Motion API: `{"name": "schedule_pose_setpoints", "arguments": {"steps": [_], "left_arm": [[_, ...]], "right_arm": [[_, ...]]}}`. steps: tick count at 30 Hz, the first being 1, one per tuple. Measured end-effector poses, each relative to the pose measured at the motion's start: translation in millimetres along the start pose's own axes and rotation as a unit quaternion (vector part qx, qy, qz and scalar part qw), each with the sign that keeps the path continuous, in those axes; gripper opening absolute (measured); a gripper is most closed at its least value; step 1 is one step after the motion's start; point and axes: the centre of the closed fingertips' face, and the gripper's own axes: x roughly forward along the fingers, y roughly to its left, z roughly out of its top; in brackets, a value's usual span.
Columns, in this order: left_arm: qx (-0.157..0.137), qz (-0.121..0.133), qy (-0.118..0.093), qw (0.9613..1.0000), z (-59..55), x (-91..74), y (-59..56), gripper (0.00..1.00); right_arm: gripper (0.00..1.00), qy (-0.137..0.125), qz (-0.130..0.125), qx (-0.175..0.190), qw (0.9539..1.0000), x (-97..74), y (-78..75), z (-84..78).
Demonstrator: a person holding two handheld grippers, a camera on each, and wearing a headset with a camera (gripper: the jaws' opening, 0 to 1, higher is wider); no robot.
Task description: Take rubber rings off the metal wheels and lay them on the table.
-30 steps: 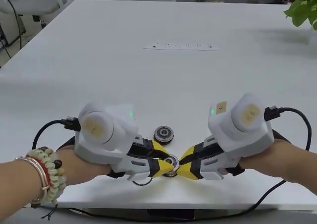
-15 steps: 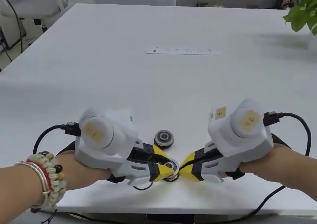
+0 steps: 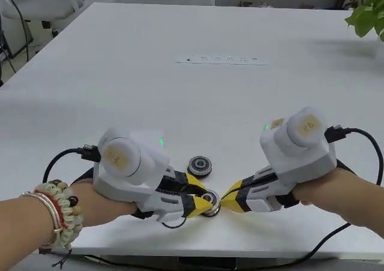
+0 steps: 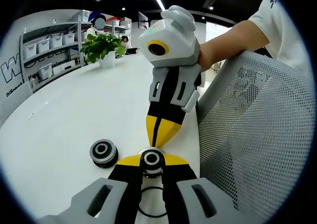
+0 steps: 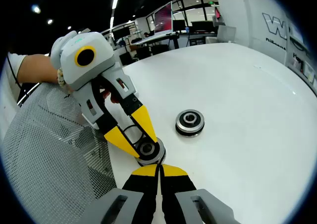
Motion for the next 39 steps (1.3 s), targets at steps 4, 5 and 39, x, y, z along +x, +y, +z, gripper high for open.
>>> {"name": "schedule_pose_setpoints", "arguments": {"steps": [4, 5, 39], "left_arm": [[-0.001, 0.0, -0.001, 1.0, 0.0, 0.1, 0.1, 0.08], [-0.002, 0.0, -0.002, 1.0, 0.0, 0.1, 0.1, 0.08], [-0.001, -0.002, -0.01, 0.9999, 0.0, 0.1, -0.2, 0.08]], "right_arm": [[0.0, -0.023, 0.002, 0.056, 0.9982, -3.9, -6.3, 3.8], [0.0, -0.031, 0.001, 0.068, 0.9972, -5.3, -8.4, 5.2], [0.18, -0.004, 0.002, -0.129, 0.9916, 9.9, 11.7, 0.1]]}}
